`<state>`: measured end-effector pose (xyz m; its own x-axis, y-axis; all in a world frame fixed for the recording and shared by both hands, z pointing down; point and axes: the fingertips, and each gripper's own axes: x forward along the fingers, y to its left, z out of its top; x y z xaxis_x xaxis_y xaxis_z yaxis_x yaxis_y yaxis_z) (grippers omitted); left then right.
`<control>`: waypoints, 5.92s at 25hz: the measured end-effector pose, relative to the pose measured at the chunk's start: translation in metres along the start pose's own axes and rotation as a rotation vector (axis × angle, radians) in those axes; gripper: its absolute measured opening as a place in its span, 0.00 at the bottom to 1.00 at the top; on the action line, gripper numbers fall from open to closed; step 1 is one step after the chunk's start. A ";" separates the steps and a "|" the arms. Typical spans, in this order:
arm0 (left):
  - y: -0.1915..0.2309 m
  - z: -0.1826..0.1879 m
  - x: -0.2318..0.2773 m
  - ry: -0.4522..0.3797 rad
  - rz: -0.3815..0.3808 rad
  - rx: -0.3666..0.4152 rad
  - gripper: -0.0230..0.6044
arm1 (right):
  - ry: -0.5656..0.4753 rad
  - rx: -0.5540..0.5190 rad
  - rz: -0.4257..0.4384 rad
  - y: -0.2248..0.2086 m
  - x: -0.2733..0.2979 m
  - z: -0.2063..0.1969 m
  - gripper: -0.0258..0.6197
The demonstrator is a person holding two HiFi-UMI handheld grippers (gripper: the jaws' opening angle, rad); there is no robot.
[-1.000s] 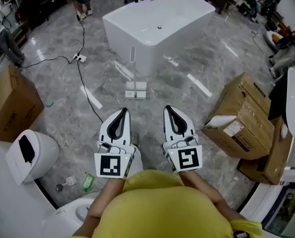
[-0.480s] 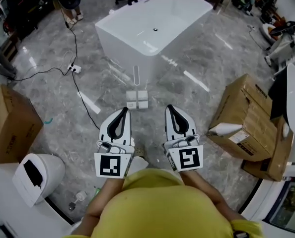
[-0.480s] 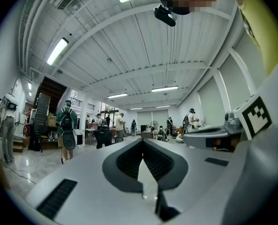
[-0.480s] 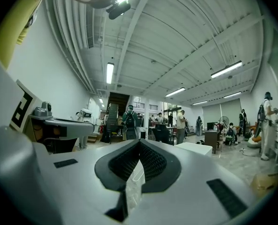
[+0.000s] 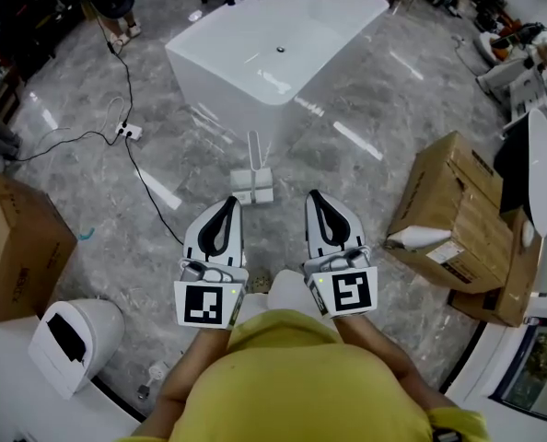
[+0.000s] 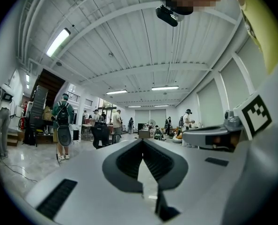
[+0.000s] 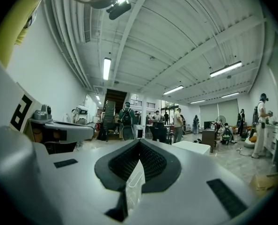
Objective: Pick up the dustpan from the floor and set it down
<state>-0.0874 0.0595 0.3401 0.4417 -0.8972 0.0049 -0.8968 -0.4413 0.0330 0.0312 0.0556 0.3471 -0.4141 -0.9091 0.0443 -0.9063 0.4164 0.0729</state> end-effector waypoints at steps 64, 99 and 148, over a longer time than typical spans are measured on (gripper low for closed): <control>0.070 -0.259 0.200 0.709 -0.289 -0.553 0.54 | 0.327 0.002 0.221 -0.056 0.219 -0.152 0.06; 0.055 -0.135 0.235 0.484 -0.413 -0.766 0.30 | 0.300 0.012 0.199 -0.076 0.228 -0.128 0.06; 0.073 -0.185 0.254 0.544 -0.366 -0.750 0.32 | 0.277 0.011 0.206 -0.073 0.246 -0.114 0.06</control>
<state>-0.0352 -0.1970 0.5287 0.8083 -0.4944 0.3198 -0.5363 -0.3941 0.7464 0.0048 -0.1976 0.4658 -0.5513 -0.7681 0.3258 -0.8075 0.5894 0.0232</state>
